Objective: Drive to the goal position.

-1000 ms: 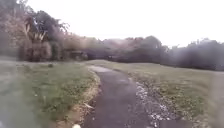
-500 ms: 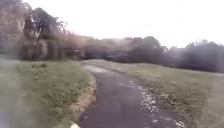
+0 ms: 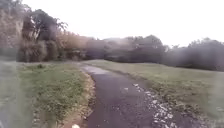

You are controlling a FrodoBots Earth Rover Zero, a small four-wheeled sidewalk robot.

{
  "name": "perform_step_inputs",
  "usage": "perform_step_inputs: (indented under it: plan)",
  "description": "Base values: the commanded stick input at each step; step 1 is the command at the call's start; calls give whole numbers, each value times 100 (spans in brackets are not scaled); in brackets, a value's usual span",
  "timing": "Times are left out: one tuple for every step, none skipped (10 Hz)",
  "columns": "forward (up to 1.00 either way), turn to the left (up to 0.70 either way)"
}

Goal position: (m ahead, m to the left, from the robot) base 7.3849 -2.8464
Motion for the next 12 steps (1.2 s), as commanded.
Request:
perform_step_inputs:
  plan:
    - [85,0]
    - [85,0]
    - [85,0]
    - [85,0]
    - [85,0]
    - [85,0]
    - [85,0]
    - [85,0]
    - [85,0]
    - [85,0]
    - [85,0]
    - [85,0]
